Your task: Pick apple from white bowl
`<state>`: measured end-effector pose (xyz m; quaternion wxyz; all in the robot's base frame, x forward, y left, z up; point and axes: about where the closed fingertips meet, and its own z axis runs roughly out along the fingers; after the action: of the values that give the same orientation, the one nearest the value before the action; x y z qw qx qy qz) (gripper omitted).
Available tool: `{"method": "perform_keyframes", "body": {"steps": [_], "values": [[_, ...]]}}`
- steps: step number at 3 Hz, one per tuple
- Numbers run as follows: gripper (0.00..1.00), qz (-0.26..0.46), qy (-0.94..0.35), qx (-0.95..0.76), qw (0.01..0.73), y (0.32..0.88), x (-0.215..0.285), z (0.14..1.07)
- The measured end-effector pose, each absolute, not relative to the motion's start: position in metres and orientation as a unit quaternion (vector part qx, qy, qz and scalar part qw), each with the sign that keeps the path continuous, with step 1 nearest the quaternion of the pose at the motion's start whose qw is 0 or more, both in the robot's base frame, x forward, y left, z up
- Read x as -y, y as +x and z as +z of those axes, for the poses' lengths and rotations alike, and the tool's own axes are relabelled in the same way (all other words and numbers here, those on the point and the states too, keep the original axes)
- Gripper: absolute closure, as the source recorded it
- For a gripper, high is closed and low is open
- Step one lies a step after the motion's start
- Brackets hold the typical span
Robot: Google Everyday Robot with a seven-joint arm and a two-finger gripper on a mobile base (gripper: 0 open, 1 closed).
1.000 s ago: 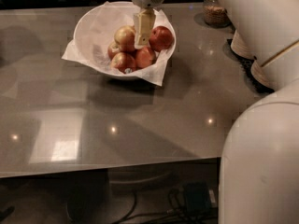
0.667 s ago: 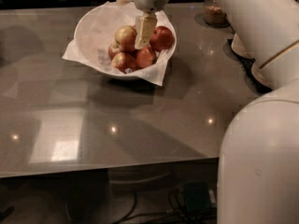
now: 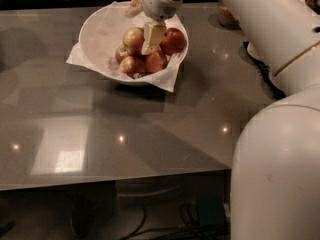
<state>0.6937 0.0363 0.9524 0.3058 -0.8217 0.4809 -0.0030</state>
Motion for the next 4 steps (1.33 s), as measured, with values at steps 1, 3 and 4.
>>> {"method": "perform_keyframes", "body": {"steps": [1,3,4], "values": [[0.29,0.005,-0.824,-0.479,0.302,0.695,-0.040,0.943],[0.33,0.020,-0.830,-0.473,0.295,0.695,-0.048,0.929],[0.34,0.022,-0.831,-0.472,0.294,0.694,-0.049,0.927]]}}
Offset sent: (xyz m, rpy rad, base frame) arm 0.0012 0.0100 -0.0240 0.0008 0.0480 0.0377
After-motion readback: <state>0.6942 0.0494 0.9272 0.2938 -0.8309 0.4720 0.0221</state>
